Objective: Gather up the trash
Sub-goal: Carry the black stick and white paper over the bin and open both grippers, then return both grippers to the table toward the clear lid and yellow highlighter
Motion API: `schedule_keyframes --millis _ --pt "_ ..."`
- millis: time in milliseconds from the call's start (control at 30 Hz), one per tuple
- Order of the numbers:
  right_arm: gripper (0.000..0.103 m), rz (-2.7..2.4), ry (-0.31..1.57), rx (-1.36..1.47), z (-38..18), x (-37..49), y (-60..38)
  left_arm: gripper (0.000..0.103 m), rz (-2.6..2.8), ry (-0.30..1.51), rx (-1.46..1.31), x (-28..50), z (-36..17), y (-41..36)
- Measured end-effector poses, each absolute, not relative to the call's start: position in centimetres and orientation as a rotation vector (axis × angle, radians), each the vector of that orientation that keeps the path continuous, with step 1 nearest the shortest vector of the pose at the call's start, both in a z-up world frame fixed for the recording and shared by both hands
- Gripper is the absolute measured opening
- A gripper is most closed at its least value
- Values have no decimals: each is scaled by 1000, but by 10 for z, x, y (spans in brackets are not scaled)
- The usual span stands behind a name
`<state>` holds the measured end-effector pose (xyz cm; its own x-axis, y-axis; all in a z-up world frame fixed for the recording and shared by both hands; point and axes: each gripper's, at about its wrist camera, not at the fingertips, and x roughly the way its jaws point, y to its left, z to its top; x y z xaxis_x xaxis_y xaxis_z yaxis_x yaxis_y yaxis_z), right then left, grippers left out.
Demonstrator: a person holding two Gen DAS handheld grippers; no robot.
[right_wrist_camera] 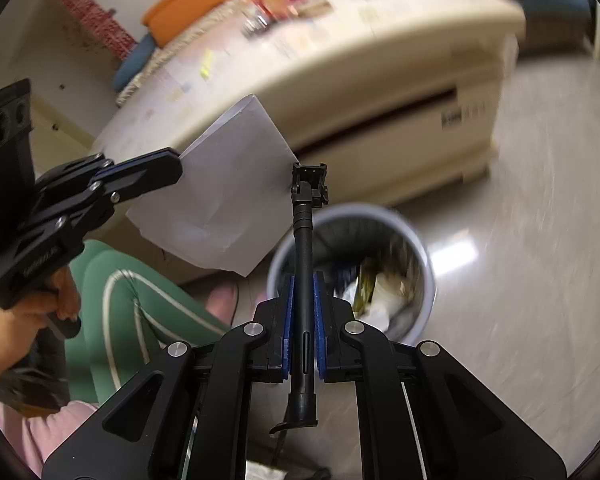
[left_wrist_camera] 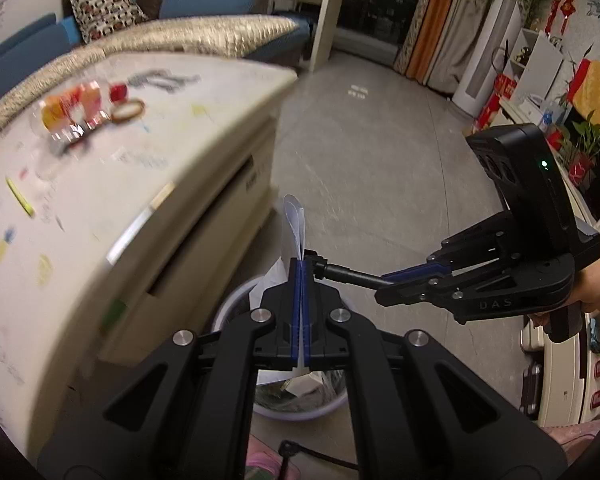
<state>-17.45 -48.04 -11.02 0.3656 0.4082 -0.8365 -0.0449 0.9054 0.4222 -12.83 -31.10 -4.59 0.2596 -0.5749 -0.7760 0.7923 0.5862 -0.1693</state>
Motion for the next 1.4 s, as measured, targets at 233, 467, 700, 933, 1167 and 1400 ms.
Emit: schedule_keyframes --millis 233,467,700,933,1167,1400 --pt "10 236 1293 436 -184 -173 -482 0 -915 1054 326 -137 -113 -322" --pt "15 182 1365 482 -237 -161 -480 3 -873 1155 383 -128 -161 -328" --pt "58 113 1356 531 -252 -148 -488 59 -843 1157 372 -120 -168 -317" --pt "58 129 1280 538 -219 -143 -500 60 -823 1078 353 -105 -131 -298" --pt "58 206 1178 473 -156 -119 -490 70 -737 952 300 -73 -69 -268" --pt "58 354 1049 489 -88 -67 -464 83 -519 887 177 -19 -22 -213"
